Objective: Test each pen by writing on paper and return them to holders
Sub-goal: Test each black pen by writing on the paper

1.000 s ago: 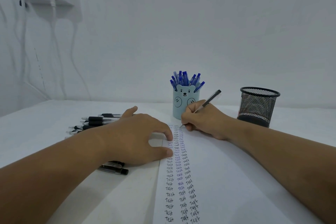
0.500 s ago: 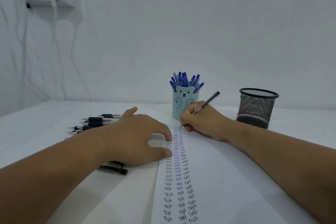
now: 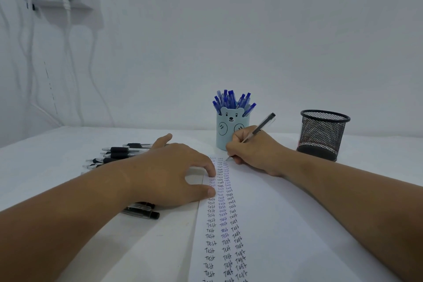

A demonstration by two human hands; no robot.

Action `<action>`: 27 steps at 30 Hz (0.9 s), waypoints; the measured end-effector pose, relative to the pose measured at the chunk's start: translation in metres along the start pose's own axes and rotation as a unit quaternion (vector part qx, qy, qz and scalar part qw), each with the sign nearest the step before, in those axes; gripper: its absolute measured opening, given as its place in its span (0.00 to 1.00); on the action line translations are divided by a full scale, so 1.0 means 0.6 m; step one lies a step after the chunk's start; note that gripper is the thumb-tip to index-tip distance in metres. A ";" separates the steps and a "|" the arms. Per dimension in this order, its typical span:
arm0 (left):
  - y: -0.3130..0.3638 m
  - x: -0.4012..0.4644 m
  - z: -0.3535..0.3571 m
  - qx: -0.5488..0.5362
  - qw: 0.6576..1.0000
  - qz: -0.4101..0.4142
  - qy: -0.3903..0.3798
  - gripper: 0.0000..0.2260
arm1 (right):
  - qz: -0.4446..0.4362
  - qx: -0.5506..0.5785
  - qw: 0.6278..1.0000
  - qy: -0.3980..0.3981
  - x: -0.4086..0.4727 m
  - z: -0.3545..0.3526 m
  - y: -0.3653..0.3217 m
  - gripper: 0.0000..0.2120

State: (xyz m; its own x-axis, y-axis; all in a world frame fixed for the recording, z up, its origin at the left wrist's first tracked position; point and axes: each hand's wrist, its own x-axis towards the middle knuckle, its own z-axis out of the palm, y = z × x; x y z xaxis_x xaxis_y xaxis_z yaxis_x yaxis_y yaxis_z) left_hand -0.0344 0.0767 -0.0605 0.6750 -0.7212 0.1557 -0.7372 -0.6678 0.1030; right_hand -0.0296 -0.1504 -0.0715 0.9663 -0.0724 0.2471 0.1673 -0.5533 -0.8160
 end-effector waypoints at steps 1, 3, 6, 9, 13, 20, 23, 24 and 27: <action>0.000 0.000 0.000 0.000 1.000 0.000 0.001 0.17 | 0.000 -0.001 1.000 -0.004 0.000 0.000 0.001 0.14; 0.001 0.000 0.001 0.000 1.000 -0.002 0.000 0.17 | 0.000 -0.001 1.000 -0.008 0.000 -0.001 0.002 0.13; 0.001 0.000 0.000 -0.001 1.000 -0.002 -0.001 0.17 | -0.006 -0.009 1.000 0.006 0.000 -0.002 0.003 0.15; 0.000 0.000 0.001 0.000 1.000 -0.001 0.002 0.17 | -0.008 -0.019 1.000 0.009 0.000 -0.002 0.003 0.14; -0.001 0.000 0.002 0.000 1.000 -0.001 0.005 0.17 | -0.006 -0.013 1.000 0.002 0.002 -0.002 0.003 0.14; -0.001 0.000 0.003 0.003 1.000 0.004 0.004 0.16 | -0.008 -0.035 0.999 0.022 0.000 -0.003 0.004 0.13; -0.001 0.000 0.003 0.003 1.000 0.005 0.005 0.16 | -0.002 -0.015 1.000 0.012 0.000 -0.002 0.002 0.15; -0.001 0.000 0.003 0.003 1.000 0.004 0.005 0.16 | 0.000 -0.009 1.000 0.011 -0.001 -0.003 0.001 0.15; -0.003 0.001 0.004 0.004 1.000 0.005 0.006 0.16 | -0.003 -0.013 1.000 0.014 -0.002 -0.003 0.001 0.14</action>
State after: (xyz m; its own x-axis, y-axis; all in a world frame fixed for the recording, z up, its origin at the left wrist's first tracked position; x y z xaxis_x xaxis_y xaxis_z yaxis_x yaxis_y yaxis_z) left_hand -0.0325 0.0772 -0.0632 0.6679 -0.7250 0.1683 -0.7430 -0.6627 0.0941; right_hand -0.0311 -0.1521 -0.0712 0.9595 -0.0919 0.2662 0.1670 -0.5754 -0.8006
